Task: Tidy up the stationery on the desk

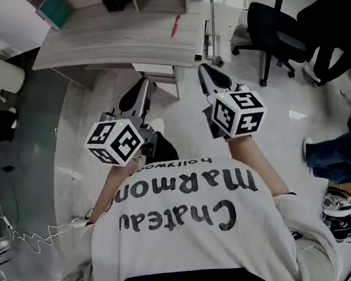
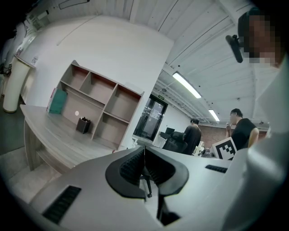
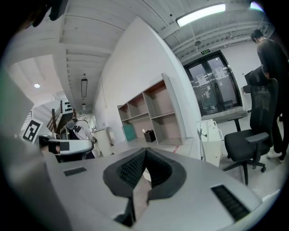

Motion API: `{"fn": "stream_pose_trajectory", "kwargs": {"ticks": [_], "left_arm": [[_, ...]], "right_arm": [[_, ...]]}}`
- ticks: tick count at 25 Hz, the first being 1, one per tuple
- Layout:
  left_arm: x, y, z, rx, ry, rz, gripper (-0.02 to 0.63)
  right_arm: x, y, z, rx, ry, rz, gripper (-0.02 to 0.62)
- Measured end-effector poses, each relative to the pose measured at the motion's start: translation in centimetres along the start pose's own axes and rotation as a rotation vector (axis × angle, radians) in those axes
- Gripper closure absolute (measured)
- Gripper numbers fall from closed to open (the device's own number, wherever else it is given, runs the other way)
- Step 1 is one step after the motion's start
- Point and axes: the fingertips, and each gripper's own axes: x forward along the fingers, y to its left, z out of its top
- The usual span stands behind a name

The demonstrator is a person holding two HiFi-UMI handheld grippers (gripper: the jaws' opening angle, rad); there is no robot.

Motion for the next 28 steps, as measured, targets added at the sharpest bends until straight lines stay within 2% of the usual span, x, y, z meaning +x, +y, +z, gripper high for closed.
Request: {"fn": "stream_pose_trajectory", "kwargs": {"ticks": [7, 16, 28], "left_arm": [[4.3, 4.2, 2.9, -0.016, 0.006, -0.041, 0.589], [11.3, 9.6, 9.7, 0.003, 0.016, -0.141, 0.589], [17.0, 17.9, 12.4, 0.011, 0.071, -0.193, 0.589]], "right_arm": [[5.6, -0.8, 2.2, 0.004, 0.000, -0.029, 0.584], [13.5, -1.3, 7.6, 0.004, -0.033, -0.093, 0.584], [22.1, -4.3, 7.8, 0.070, -0.034, -0.218, 0.584]]}}
